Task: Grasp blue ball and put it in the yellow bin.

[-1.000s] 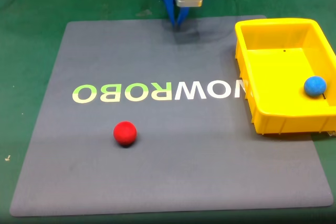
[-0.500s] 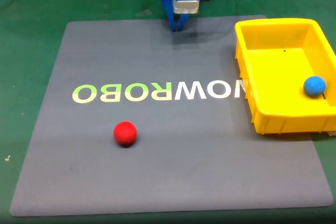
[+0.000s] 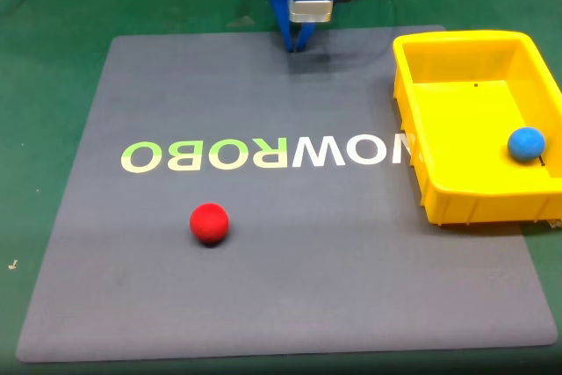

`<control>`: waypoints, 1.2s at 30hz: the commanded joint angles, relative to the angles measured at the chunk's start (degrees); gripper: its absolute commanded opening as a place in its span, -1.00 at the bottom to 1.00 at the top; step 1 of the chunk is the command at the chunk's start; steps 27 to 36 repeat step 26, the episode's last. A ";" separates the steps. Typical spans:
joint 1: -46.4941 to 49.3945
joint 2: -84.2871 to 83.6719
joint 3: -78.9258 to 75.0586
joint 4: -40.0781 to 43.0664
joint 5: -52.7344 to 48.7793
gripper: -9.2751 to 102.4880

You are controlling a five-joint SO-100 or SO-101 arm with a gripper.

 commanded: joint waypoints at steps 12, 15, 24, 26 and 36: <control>-0.70 0.70 1.76 0.44 -0.09 -0.83; -0.44 0.70 1.76 0.44 -0.09 -0.83; 0.18 0.70 1.76 0.44 0.00 -0.83; 0.09 0.70 1.76 0.44 0.00 -0.83; 0.09 0.70 1.76 0.44 0.00 -0.83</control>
